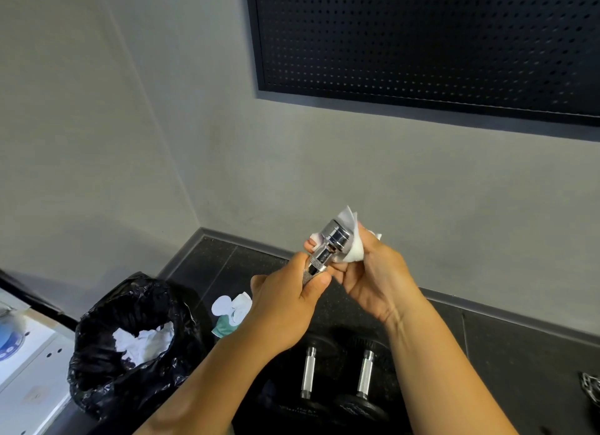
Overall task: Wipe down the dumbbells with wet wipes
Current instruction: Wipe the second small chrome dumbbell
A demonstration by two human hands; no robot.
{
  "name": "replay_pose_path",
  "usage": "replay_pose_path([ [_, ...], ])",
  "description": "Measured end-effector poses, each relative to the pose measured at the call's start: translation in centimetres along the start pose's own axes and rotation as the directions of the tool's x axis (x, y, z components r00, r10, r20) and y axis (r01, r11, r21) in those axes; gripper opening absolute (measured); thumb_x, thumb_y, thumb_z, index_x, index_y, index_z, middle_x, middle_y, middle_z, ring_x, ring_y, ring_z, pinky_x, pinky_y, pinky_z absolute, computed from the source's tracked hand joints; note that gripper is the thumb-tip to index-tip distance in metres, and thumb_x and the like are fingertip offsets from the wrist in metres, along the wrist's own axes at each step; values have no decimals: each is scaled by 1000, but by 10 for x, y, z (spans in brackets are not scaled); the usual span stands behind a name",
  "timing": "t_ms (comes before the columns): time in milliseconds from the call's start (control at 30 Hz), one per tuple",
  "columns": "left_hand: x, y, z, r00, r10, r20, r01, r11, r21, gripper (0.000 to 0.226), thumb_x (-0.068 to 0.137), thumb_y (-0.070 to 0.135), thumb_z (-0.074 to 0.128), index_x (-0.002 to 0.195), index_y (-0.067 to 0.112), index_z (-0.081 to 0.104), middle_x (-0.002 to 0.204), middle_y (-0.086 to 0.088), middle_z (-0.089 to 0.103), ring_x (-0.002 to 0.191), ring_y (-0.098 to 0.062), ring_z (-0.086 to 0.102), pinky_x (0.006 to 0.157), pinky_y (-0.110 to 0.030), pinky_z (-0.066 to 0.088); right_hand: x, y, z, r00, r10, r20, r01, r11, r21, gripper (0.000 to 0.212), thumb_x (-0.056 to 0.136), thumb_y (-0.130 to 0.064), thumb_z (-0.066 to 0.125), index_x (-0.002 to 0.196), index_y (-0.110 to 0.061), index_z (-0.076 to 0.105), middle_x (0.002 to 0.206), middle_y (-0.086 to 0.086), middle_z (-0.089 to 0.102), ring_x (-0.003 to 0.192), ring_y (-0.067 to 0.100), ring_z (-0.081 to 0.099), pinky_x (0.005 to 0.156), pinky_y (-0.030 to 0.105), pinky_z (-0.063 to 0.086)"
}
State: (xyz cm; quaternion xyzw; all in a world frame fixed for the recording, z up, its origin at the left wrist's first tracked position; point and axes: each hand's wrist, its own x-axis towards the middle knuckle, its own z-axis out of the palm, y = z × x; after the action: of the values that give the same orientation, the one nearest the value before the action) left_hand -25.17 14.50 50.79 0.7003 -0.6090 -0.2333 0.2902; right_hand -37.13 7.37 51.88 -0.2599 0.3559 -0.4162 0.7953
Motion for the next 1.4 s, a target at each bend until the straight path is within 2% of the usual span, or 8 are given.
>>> replay_pose_path([
  [100, 0, -3, 1, 1000, -8, 11, 8, 1000, 22, 24, 99, 42, 36, 113, 27, 49, 70, 8, 56, 85, -8, 59, 99, -30, 20, -3, 5, 3, 999, -36, 4, 36, 999, -9, 29, 93, -25, 56, 113, -5, 60, 112, 21, 68, 105, 35, 65, 91, 42, 54],
  [233, -3, -4, 1, 999, 18, 26, -19, 999, 44, 26, 99, 41, 38, 124, 33, 44, 65, 13, 51, 81, -4, 55, 106, -33, 20, 6, -4, 14, 999, -7, -32, 0, 979, -205, 21, 88, -28, 64, 103, -13, 66, 81, 8, 73, 84, 28, 69, 62, 31, 60],
  [400, 0, -9, 3, 998, 25, 51, -20, 996, -88, 21, 97, 41, 44, 111, 28, 52, 62, 10, 49, 65, -6, 49, 99, -45, 40, 13, -11, 15, 996, 64, -69, -74, 984, -163, 21, 95, -26, 54, 93, -6, 61, 71, 17, 68, 63, 29, 70, 65, 38, 58],
  [700, 11, -26, -1, 976, -115, 186, 175, 922, -345, 22, 98, 35, 46, 85, 19, 52, 69, 4, 55, 59, -6, 51, 59, -15, 43, 26, 34, -2, 954, 29, -300, -61, 993, -97, 20, 95, -25, 55, 101, -8, 64, 84, 11, 70, 69, 20, 67, 53, 30, 58],
  [967, 42, -86, -1, 812, -322, 487, 583, 424, -693, 14, 97, 20, 50, 99, 6, 52, 65, -5, 47, 53, -16, 43, 57, -29, 40, 44, 78, -11, 929, -53, -367, -88, 930, -356, 20, 96, -19, 52, 102, -3, 63, 99, 16, 70, 83, 25, 65, 66, 28, 53],
  [1200, 65, -133, 11, 779, -413, 472, 627, 515, -584, 16, 98, 14, 46, 94, 7, 60, 76, -8, 60, 70, -21, 58, 71, -34, 49, 77, 120, -5, 959, -29, -281, -97, 901, -424, 24, 95, 0, 46, 89, -11, 66, 98, 20, 68, 84, 25, 64, 78, 32, 55],
  [1300, 72, -158, 20, 774, -431, 464, 633, 566, -529, 16, 96, 16, 51, 92, 9, 64, 88, -14, 65, 86, -27, 59, 83, -41, 48, 95, 141, -6, 958, -17, -286, -131, 860, -492, 26, 95, 3, 43, 93, -7, 67, 91, 11, 67, 76, 15, 61, 62, 12, 51],
  [1400, 78, -183, 32, 761, -455, 462, 646, 592, -482, 31, 82, 30, 59, 103, 9, 67, 102, -24, 66, 98, -33, 63, 97, -49, 46, 111, 162, -4, 957, 35, -287, -177, 855, -487, 31, 93, 6, 42, 84, -10, 66, 86, 10, 67, 74, 16, 61, 64, 18, 52],
])
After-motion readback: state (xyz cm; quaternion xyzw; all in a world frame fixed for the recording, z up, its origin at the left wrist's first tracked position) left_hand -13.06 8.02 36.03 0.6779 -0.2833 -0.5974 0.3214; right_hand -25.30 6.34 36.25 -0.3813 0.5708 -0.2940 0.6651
